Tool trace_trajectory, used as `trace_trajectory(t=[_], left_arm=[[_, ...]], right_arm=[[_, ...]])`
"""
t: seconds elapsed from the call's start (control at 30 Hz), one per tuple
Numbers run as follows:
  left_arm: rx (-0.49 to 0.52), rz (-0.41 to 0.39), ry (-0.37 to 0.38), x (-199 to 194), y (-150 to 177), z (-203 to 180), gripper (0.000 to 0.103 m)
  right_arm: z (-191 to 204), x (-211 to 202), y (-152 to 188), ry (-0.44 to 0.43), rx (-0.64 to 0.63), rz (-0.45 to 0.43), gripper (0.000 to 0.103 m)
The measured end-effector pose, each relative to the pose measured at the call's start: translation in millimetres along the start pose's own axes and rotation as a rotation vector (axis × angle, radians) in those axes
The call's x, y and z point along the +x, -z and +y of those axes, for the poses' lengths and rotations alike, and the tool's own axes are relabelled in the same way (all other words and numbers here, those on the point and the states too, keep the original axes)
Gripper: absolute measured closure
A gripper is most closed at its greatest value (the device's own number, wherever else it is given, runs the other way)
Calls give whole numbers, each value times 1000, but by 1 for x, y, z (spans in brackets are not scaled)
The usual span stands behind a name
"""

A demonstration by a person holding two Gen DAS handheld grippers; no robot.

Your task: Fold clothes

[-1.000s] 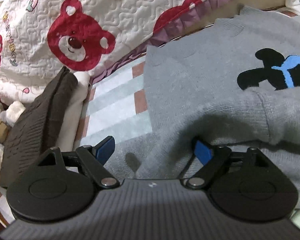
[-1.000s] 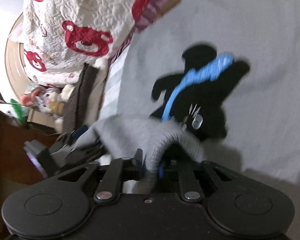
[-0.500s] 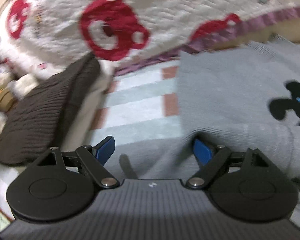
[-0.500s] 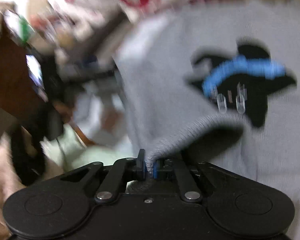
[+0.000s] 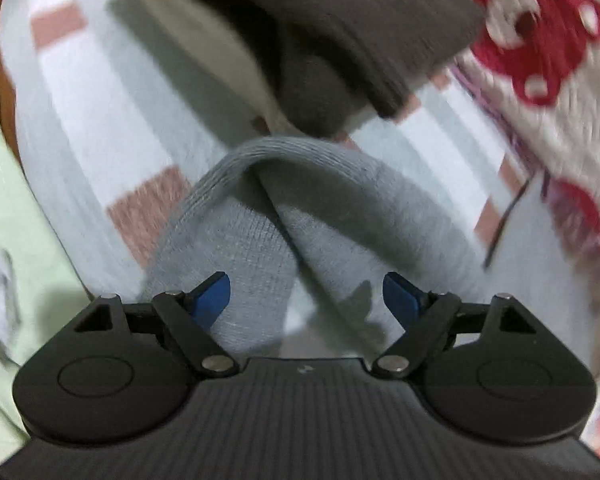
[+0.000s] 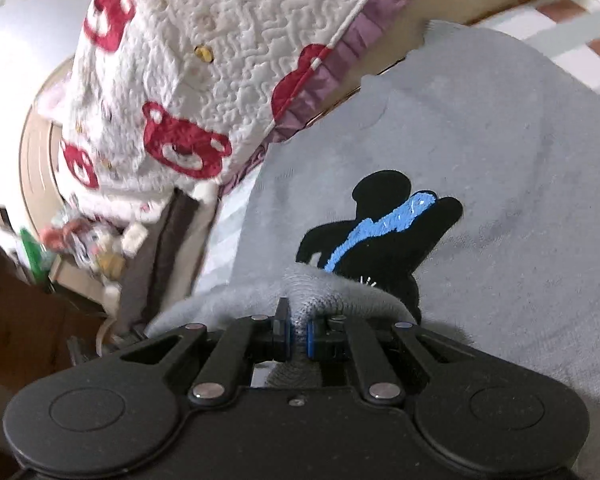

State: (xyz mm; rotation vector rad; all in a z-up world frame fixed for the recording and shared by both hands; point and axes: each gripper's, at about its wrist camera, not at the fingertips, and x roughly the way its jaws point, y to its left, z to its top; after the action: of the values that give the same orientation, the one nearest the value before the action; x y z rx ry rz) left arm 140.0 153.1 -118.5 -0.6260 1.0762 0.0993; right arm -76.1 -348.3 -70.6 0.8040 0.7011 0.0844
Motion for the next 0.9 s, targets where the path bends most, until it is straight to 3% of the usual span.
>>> trace_trajectory(t=[0.13, 0.3, 0.33, 0.4, 0.43, 0.47, 0.53, 0.57, 0.63, 0.73, 0.87, 0.9], left_arm=[[-3, -69, 2, 8, 5, -4, 17], [118, -195, -58, 26, 0, -28, 19], [154, -214, -72, 30, 1, -34, 26], [240, -241, -113, 32, 4, -43, 57], [289, -252, -150, 32, 4, -47, 90], [347, -301, -191, 24, 8, -55, 94], [429, -408, -248, 0, 16, -71, 95], [409, -442, -220, -18, 12, -72, 95], [370, -509, -165, -55, 6, -72, 95], [392, -666, -168, -111, -9, -75, 95], [388, -784, -247, -152, -51, -80, 98], [358, -760, -255, -150, -61, -74, 100]], right_arm=[[-1, 0, 2, -8, -6, 4, 93], [1, -5, 3, -114, -16, -16, 93], [5, -4, 4, -121, -35, -19, 93], [12, -3, 7, -149, -68, -8, 93], [16, -2, 8, -163, -84, -3, 93], [19, -2, 9, -178, -99, 2, 93], [21, -6, 12, -270, -80, 5, 93], [22, -8, 14, -346, -57, 11, 93], [31, -14, 18, -409, -79, 37, 93], [40, -16, 21, -435, -104, 84, 92], [33, -2, 29, -503, 9, 209, 93], [31, 2, 32, -495, 20, 242, 93]])
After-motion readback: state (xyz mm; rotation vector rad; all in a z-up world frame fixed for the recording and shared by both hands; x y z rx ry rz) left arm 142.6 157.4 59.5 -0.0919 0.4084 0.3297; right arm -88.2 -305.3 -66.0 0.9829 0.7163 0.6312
